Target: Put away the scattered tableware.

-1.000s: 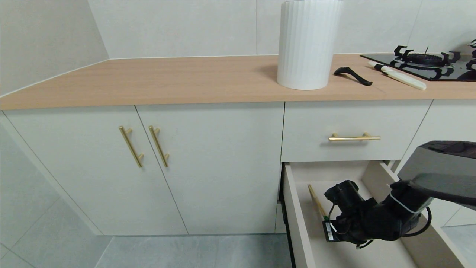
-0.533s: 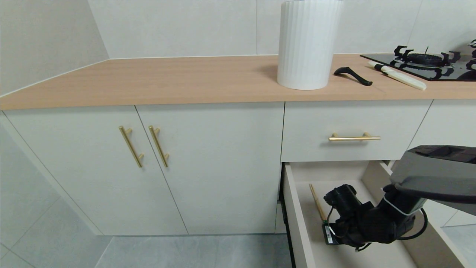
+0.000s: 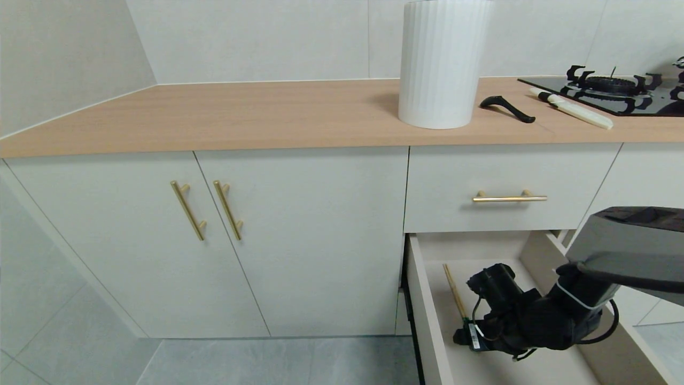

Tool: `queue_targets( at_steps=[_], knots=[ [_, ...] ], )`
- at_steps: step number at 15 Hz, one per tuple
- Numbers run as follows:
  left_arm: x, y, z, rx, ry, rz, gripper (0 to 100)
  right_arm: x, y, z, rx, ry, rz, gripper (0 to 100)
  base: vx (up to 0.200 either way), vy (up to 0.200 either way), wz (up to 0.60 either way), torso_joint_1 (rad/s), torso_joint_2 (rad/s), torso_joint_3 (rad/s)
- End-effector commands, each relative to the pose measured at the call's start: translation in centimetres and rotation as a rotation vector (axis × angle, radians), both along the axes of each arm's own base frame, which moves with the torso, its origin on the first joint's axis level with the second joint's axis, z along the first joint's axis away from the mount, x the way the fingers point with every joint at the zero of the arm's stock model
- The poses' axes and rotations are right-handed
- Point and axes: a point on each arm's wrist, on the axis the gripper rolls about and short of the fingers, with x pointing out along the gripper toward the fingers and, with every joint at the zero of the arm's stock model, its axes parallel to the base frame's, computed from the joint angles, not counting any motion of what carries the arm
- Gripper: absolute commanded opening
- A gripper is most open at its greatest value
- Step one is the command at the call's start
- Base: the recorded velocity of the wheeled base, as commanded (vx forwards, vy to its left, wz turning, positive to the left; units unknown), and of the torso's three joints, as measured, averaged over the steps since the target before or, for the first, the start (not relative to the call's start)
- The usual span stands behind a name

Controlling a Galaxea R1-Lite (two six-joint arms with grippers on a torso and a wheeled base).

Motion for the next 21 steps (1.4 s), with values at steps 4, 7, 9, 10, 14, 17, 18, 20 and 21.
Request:
queue_targets(
  at_steps=[4,7,9,10,14,17,18,20,21],
  knots=[
    [0.0,0.0,0.0,0.000,0.000,0.001,100,-4.0,-1.7,11.6,0.041,-0.098,0.038,100,0.000,0.000,0.00,0.000,0.00,0.000],
    [0.0,0.0,0.0,0.000,0.000,0.001,100,-7.0,-4.3,19.1,0.057,-0.131,-0.006,100,0.000,0.000,0.00,0.000,0.00,0.000],
    [0.0,0.0,0.0,0.000,0.000,0.001,100,-8.4,-5.8,22.0,0.068,-0.160,-0.026,100,0.000,0.000,0.00,0.000,0.00,0.000],
    [0.0,0.0,0.0,0.000,0.000,0.001,100,-8.8,-6.3,22.7,0.069,-0.171,-0.031,100,0.000,0.000,0.00,0.000,0.00,0.000],
    [0.0,0.0,0.0,0.000,0.000,0.001,100,-9.0,-7.1,23.0,0.050,-0.189,-0.029,100,0.000,0.000,0.00,0.000,0.00,0.000],
    [0.0,0.0,0.0,0.000,0.000,0.001,100,-9.0,-7.1,23.0,0.049,-0.187,-0.028,100,0.000,0.000,0.00,0.000,0.00,0.000],
    [0.0,0.0,0.0,0.000,0.000,0.001,100,-9.0,-7.1,23.0,0.048,-0.187,-0.027,100,0.000,0.000,0.00,0.000,0.00,0.000],
    [0.0,0.0,0.0,0.000,0.000,0.001,100,-8.9,-7.1,23.0,0.048,-0.191,-0.026,100,0.000,0.000,0.00,0.000,0.00,0.000],
    [0.0,0.0,0.0,0.000,0.000,0.001,100,-8.9,-7.1,22.9,0.048,-0.192,-0.026,100,0.000,0.000,0.00,0.000,0.00,0.000]
  ],
)
